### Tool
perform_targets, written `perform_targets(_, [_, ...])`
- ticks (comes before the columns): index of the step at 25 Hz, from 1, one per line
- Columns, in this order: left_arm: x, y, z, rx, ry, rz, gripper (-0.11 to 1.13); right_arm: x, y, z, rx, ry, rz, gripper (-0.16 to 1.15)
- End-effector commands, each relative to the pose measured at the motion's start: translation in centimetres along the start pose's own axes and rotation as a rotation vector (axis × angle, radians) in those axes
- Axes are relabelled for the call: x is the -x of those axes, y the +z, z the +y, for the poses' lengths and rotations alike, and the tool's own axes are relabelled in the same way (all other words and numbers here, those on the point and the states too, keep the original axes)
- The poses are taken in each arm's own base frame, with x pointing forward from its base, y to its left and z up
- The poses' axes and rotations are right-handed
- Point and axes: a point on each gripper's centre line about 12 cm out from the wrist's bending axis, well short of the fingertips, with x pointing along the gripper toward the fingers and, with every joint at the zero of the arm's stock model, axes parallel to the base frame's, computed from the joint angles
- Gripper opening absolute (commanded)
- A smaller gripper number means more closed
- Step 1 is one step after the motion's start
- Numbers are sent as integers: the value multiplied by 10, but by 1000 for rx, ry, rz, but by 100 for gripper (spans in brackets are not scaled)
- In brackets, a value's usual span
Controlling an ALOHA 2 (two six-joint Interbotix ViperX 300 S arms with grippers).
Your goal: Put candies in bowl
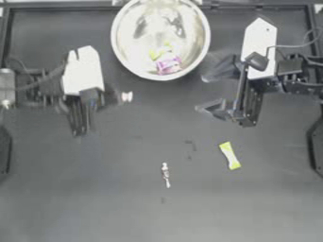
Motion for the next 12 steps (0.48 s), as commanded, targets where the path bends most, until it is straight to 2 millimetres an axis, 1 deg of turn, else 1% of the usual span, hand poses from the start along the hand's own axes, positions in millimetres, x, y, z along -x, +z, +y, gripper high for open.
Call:
perform_targets(1, [2, 12, 26, 20, 52, -105, 36, 7, 9, 1, -4, 3, -44, 100])
perform_targets(4, [-9, 14, 45, 33, 87, -146, 36, 7, 11, 2, -5, 6, -55, 100])
perform_targets(6, [-21, 13, 55, 39, 104, -139, 36, 7, 11, 1, -14, 6, -61, 100])
perform_targets(10, [-52, 12, 73, 51, 132, -102, 36, 6, 11, 1, -14, 5, -71, 100])
perform_targets(12, [-64, 14, 82, 52, 143, -100, 36, 6, 9, 0, -18, 4, -74, 100])
